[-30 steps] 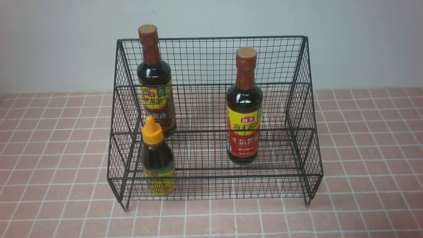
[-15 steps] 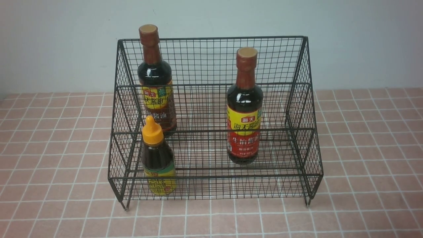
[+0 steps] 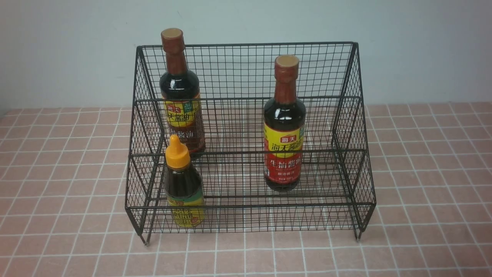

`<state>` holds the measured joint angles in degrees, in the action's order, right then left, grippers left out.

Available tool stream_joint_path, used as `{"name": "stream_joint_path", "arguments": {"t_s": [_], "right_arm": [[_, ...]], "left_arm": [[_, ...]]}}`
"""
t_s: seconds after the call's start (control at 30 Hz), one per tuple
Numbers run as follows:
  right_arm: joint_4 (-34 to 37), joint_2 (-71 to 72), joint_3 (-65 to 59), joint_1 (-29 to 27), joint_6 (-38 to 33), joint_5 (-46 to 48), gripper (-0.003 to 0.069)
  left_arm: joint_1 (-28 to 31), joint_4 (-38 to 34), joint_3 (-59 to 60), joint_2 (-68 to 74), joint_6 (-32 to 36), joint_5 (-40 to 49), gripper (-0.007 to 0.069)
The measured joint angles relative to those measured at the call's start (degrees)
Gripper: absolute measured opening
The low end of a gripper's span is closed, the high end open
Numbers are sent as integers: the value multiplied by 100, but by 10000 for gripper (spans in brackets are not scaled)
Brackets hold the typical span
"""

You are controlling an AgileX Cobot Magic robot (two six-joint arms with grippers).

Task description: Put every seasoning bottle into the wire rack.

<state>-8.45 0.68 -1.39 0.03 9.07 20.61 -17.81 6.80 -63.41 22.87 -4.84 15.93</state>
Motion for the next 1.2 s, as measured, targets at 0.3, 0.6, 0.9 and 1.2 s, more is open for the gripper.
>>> {"name": "stream_joint_path", "arguments": {"t_s": [0.3, 0.6, 0.9, 1.2], "right_arm": [[0, 0, 0, 0, 0, 0, -10], [0, 0, 0, 0, 0, 0, -10], [0, 0, 0, 0, 0, 6, -10], [0, 0, 0, 0, 0, 6, -10]], "left_arm": [[422, -1016, 1800, -1324, 1855, 1110, -7], [1430, -1158, 4736, -2370, 1518, 323, -7], [1752, -1153, 6470, -2370, 1387, 312, -7], [1752, -1158, 6497, -2370, 1352, 525, -7]]}}
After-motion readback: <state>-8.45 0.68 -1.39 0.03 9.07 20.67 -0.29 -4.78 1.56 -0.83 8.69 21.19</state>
